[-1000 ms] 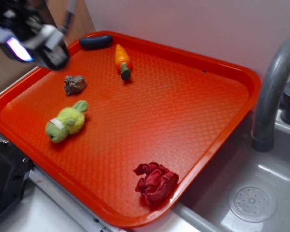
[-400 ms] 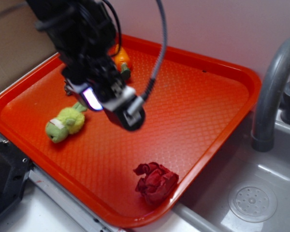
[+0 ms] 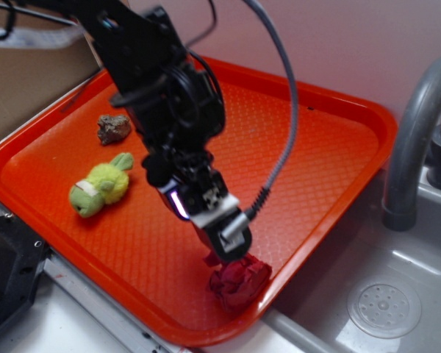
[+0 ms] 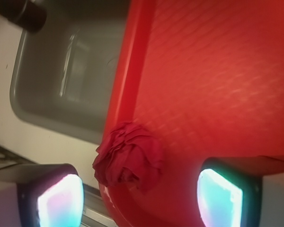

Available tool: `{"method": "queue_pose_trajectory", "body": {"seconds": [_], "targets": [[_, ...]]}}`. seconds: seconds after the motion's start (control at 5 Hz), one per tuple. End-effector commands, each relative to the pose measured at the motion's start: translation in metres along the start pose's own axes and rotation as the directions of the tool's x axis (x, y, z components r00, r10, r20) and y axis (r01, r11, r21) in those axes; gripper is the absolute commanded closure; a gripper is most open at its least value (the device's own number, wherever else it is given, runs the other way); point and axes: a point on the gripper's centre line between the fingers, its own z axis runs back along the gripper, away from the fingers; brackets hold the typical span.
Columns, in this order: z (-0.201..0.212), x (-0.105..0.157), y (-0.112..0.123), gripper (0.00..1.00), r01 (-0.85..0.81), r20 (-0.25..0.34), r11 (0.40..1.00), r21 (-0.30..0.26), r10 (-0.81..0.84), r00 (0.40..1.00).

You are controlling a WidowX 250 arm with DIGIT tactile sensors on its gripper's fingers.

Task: Grab the red paper.

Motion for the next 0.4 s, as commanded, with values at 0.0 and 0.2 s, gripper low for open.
{"method": "queue_pose_trajectory", "body": {"seconds": [0.0,0.2], "targets": [[-0.026,-0.005,-0.011,0.00,0.093,-0.048,0.987,-0.131,-0.100,0.994],[-0.038,-0.007,-0.009,0.00,0.098,-0.080,0.984,-0.150,-0.111,0.991]]}}
